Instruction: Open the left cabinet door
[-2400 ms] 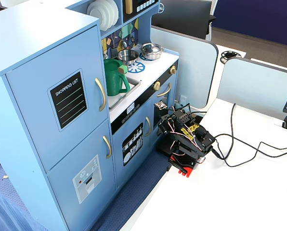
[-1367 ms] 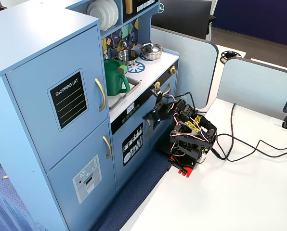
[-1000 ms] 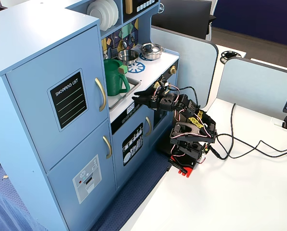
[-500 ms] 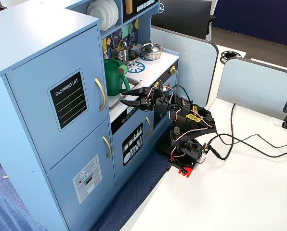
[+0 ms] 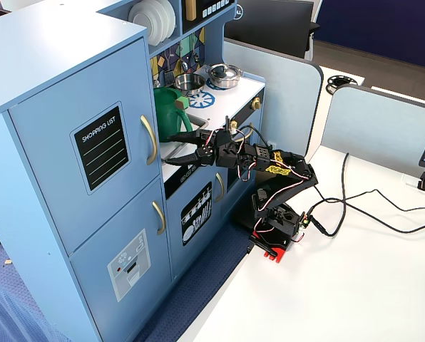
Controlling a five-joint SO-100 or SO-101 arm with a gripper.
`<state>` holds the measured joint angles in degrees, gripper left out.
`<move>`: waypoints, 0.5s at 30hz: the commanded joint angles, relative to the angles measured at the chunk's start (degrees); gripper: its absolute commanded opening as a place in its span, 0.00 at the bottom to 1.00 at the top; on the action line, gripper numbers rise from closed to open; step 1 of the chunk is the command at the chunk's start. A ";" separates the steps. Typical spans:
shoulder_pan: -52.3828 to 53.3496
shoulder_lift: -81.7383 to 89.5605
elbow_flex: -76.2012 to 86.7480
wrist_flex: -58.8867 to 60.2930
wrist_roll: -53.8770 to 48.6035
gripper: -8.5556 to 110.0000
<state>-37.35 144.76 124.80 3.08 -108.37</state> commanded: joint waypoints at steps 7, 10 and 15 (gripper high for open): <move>-2.37 -7.38 -7.21 -6.77 0.88 0.28; -2.81 -8.88 -7.73 -7.47 0.44 0.27; -4.66 -9.76 -7.73 -8.26 -0.26 0.27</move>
<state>-40.34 135.18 121.20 -2.99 -108.37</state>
